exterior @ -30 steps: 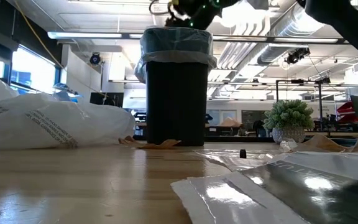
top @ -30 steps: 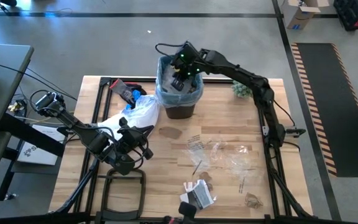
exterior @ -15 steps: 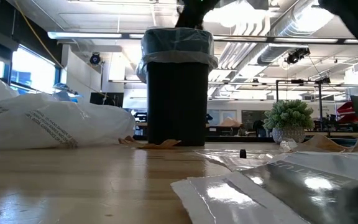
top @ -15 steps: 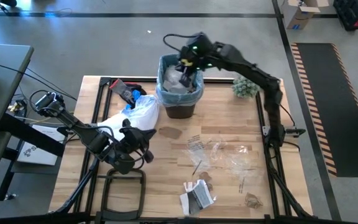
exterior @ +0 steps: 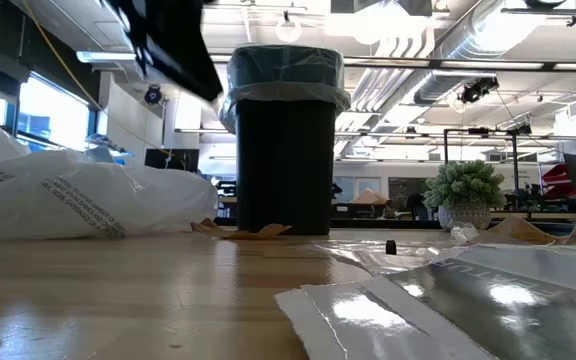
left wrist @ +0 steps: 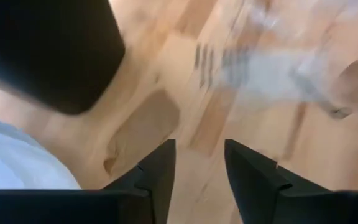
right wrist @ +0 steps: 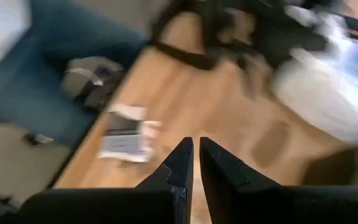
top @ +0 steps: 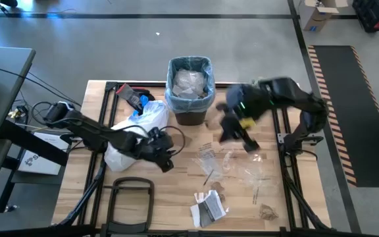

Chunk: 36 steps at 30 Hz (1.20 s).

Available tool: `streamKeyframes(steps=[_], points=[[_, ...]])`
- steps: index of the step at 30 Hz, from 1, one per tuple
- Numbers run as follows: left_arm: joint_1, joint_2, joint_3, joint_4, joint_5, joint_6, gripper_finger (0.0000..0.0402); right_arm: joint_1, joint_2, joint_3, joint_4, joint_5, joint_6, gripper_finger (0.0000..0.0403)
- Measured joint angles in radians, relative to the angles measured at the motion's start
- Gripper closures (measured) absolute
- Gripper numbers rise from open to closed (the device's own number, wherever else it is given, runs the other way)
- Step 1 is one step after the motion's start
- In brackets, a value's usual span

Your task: Place trash/remove bag and relplace

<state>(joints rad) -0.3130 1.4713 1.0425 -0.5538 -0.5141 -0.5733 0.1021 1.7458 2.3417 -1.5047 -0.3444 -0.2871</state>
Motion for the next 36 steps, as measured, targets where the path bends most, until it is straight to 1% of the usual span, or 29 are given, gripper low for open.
streamKeyframes(steps=[2,3,8,10,14,18,21,23,26,28,29,30,33,36], points=[[0.049,0.033,-0.012,0.013,0.051,0.009,0.0261,0.089,-0.015,0.0,0.006,0.044,0.048,0.0389],[0.074,0.051,-0.021,0.029,0.07,0.009,0.0254,0.139,-0.022,0.0,0.011,0.09,0.078,0.0389],[0.173,0.149,-0.068,0.188,0.152,0.001,0.0235,0.349,-0.035,0.0,0.012,0.436,0.238,0.0389],[0.199,0.197,-0.068,0.227,0.163,-0.013,0.0234,0.42,-0.035,-0.002,-0.009,0.557,0.304,0.0389],[0.24,0.293,-0.068,0.238,0.143,-0.124,0.0234,0.54,-0.036,-0.002,-0.033,0.762,0.422,0.0389],[0.265,0.384,-0.064,0.256,0.165,-0.154,0.0234,0.634,-0.037,-0.002,-0.058,0.904,0.495,0.0389],[0.274,0.439,-0.057,0.274,0.173,-0.153,0.024,0.681,-0.037,-0.002,-0.063,0.975,0.533,0.0389],[0.274,0.455,-0.055,0.275,0.18,-0.148,0.0261,0.704,-0.037,-0.002,-0.064,1.004,0.551,0.0389],[0.268,0.455,-0.056,0.279,0.208,-0.139,0.0321,0.731,-0.037,-0.002,-0.065,1.033,0.569,0.0389],[0.254,0.433,-0.058,0.27,0.249,-0.128,0.0373,0.745,-0.037,-0.002,-0.066,1.036,0.578,0.0389],[0.244,0.413,-0.059,0.255,0.279,-0.124,0.0387,0.752,-0.037,-0.002,-0.066,1.037,0.578,0.0389],[0.234,0.396,-0.057,0.238,0.304,-0.12,0.0391,0.759,-0.037,-0.002,-0.066,1.036,0.579,0.0389],[0.199,0.324,-0.039,0.192,0.324,-0.117,0.039,0.776,-0.042,-0.034,-0.067,1.031,0.588,0.0389],[0.153,0.224,0.003,0.219,0.304,-0.117,0.0399,0.784,-0.061,-0.155,-0.064,1.053,0.633,0.0389]])
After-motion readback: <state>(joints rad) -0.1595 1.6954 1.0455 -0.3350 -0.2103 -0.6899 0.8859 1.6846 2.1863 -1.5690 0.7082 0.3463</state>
